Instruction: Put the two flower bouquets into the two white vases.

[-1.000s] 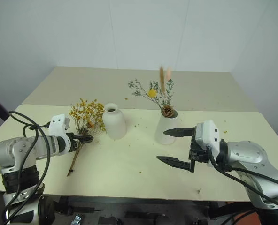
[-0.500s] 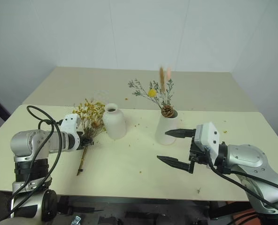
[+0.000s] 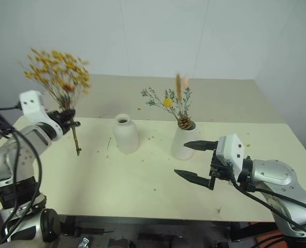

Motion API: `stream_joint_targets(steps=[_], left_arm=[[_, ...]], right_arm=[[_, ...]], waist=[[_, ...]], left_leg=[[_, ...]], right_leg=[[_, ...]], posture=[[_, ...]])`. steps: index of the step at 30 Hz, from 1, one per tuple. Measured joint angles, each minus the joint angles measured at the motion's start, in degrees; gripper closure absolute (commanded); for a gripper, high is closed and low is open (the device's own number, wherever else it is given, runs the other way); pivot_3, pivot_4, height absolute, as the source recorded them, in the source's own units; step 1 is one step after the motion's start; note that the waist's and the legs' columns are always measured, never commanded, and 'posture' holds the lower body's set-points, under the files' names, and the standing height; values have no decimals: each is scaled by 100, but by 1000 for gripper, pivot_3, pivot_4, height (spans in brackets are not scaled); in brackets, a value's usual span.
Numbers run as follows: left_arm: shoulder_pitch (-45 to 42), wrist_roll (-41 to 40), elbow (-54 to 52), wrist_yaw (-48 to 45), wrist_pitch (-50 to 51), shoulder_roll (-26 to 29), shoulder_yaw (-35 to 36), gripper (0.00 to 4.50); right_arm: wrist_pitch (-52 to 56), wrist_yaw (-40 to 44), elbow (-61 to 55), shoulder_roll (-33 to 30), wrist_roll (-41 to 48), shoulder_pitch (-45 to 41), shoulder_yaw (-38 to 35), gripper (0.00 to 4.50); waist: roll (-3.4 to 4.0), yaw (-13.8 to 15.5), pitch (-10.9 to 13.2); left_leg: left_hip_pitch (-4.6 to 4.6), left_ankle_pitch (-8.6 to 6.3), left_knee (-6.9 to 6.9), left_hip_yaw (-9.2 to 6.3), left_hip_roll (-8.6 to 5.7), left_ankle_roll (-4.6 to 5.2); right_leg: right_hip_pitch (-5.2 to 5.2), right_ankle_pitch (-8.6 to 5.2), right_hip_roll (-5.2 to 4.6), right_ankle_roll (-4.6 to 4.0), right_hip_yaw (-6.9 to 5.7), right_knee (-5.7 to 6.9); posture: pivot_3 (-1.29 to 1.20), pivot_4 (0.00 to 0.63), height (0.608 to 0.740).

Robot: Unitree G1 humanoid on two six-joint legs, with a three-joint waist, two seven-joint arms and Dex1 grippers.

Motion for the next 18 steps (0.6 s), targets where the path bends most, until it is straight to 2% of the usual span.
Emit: stream_joint_targets(steps=[4, 8, 15, 18], left_arm=[[-381, -404, 444, -863, -851, 6, -23, 4435], [-1023, -644, 1511, -1918, -1821, -78, -238, 4435], [-2518, -780, 4307, -4072, -3303, -83, -493, 4435], [-2813, -753, 5421, -4757, -3662, -89, -535, 4435]], right_arm=[[0, -186, -85, 279, 94, -74, 4, 0], [-5, -374, -195, 481, 64, -82, 84, 0], [-35, -698, -527, 696, -198, 233, 268, 0], [-57, -871, -679, 772, -342, 393, 279, 0]], waist=[[0, 29, 0], [-1, 13, 0], [-1, -17, 0], [-1, -43, 0]], left_leg=[[-1, 1, 0, 0, -2, -1], [-2, 1, 0, 1, -3, -1], [-4, 1, 0, 3, -3, 0], [-5, 2, 0, 2, -2, 0]], right_leg=[[4, 0, 0, 1, -4, -5], [4, 0, 1, 1, -5, -5], [2, -1, 3, 2, -4, -7], [0, -2, 6, 3, -4, -4]], posture=[[0, 150, 740], [0, 150, 740], [0, 150, 740], [0, 150, 740]])
